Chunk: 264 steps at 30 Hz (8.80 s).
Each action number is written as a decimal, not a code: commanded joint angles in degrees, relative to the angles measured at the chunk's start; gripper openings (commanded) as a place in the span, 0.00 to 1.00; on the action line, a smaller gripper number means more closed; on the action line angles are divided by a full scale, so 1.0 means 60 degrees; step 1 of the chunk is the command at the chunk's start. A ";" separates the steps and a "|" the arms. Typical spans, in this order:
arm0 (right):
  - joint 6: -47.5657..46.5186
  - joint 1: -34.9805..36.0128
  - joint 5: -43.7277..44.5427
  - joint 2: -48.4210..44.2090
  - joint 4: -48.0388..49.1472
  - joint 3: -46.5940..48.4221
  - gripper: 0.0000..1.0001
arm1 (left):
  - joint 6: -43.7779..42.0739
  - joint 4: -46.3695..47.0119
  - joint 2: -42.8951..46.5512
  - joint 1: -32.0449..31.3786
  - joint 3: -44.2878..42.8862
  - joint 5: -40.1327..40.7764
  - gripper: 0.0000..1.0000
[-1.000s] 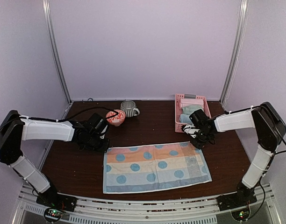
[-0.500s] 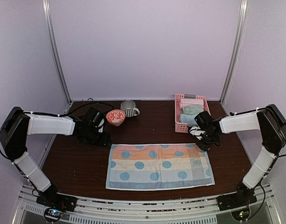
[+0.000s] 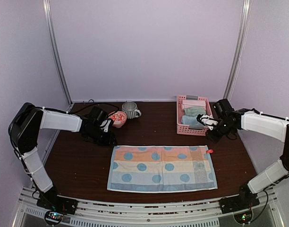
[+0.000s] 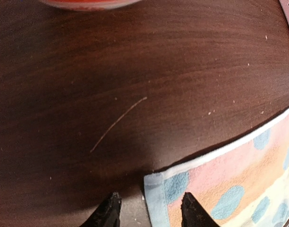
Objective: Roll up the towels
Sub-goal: Smooth out the towel at the center of the board, then pick up the towel from the center of the board, then fold the towel at the center of the board.
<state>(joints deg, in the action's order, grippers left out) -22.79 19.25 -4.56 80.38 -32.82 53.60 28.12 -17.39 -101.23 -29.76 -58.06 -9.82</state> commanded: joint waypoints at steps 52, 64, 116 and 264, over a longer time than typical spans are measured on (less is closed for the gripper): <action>0.1288 -0.2211 -0.3495 0.2382 0.0067 0.0610 0.17 | -0.0175 0.0800 0.1165 0.0272 0.0482 0.0058 0.00; 0.1360 -0.2127 -0.4038 0.3344 0.0423 0.1012 0.19 | -0.0051 0.0963 0.1401 0.0266 0.0801 0.0070 0.00; -0.0921 -0.2856 -0.5339 0.1678 0.0278 0.0874 0.00 | -0.0453 0.1540 0.2191 0.0292 0.1178 -0.0023 0.03; -0.8668 -0.3280 -0.4692 0.0434 -0.5605 -0.0476 0.00 | -0.0282 0.1141 0.5128 -0.1430 0.4136 -0.3208 0.00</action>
<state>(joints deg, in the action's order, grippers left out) -74.19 -0.27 -35.64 83.90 -66.41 51.72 26.06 -10.63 -69.14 -36.23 -34.61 -27.66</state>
